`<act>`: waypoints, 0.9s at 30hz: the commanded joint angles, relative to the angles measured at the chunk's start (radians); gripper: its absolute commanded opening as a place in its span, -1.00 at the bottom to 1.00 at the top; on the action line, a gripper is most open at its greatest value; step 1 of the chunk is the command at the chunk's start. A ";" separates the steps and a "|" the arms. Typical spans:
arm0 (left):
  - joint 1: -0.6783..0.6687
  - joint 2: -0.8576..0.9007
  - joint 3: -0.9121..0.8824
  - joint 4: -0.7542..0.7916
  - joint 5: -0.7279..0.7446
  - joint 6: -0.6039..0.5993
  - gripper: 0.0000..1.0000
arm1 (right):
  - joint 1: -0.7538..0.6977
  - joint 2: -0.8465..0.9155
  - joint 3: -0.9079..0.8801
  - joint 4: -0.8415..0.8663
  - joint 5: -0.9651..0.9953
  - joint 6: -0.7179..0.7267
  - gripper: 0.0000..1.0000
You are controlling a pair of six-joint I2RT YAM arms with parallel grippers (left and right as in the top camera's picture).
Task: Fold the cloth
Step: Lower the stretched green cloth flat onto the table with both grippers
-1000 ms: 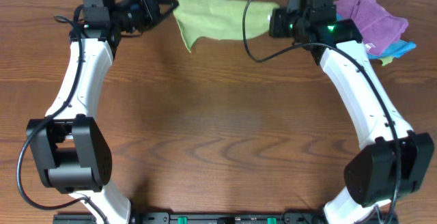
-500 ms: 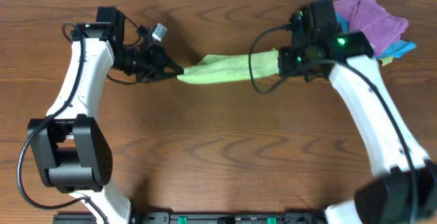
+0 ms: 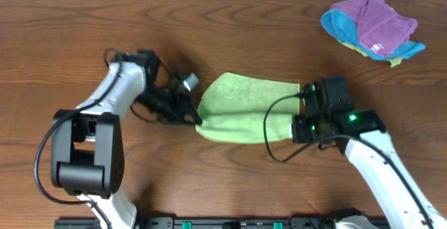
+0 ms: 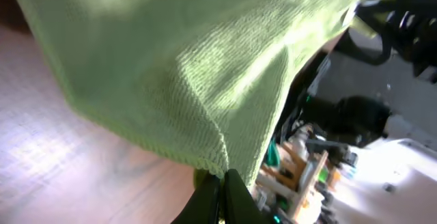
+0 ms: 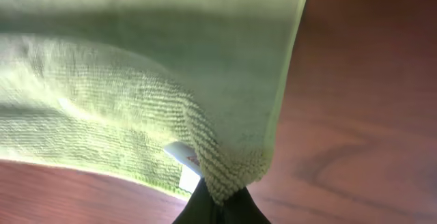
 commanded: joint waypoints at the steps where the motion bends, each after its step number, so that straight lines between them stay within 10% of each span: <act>1: 0.004 0.007 -0.112 0.039 0.005 0.021 -0.88 | 0.003 -0.053 -0.048 0.004 -0.021 0.073 -0.97; 27: 0.012 0.005 -0.330 0.234 0.092 -0.083 -0.88 | 0.008 -0.069 -0.192 0.116 0.023 0.259 -0.97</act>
